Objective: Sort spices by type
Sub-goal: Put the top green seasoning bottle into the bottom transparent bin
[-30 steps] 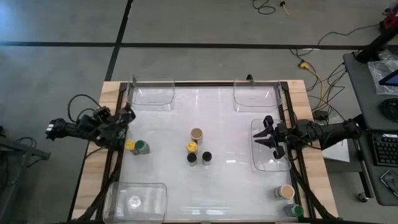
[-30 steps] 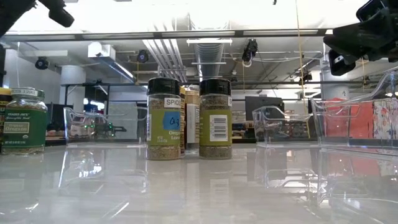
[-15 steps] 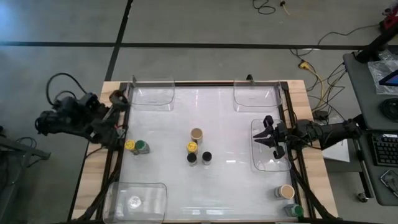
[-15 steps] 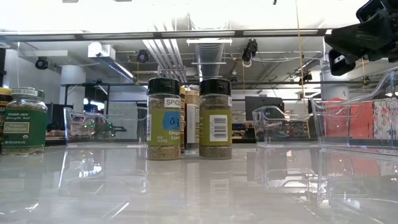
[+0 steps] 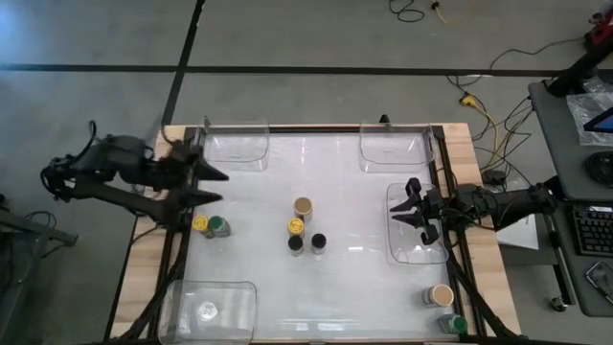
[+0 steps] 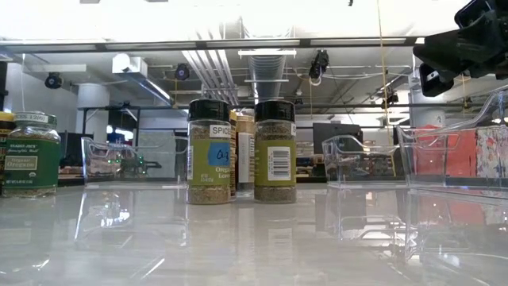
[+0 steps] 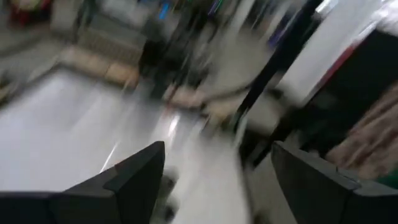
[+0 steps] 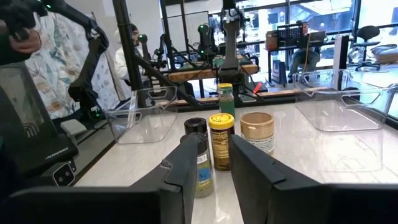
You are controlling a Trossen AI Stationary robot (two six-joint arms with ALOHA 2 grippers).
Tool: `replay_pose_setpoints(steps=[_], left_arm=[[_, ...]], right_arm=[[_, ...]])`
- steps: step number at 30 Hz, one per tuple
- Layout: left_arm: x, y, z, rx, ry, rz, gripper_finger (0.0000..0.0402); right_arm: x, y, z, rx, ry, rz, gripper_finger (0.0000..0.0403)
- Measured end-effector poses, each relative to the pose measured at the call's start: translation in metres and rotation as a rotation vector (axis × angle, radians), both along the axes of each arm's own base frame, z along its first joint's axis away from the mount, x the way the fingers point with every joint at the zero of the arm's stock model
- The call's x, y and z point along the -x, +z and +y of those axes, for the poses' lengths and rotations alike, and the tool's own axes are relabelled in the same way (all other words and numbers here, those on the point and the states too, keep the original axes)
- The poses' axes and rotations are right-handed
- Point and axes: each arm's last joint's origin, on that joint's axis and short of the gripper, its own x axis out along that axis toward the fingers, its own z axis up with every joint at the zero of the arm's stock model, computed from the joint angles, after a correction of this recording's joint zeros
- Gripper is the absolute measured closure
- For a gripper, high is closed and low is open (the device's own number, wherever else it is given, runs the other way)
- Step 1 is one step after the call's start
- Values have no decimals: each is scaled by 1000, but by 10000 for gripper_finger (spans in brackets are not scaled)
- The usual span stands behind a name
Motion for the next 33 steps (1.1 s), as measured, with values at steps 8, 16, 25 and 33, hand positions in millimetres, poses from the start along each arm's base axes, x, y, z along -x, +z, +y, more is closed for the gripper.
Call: replay_pose_setpoints(steps=[8, 16, 25, 33], left_arm=[[-43, -57, -6, -108, 7, 708, 122], [-72, -106, -10, -238, -4, 1091, 122], [-85, -149, -12, -289, -34, 1289, 122], [-86, -153, -12, -290, -32, 1312, 122]], right_arm=[[0, 0, 0, 0, 0, 0, 311], [0, 0, 0, 0, 0, 0, 333], [0, 0, 0, 0, 0, 1, 344], [0, 0, 0, 0, 0, 1, 329]])
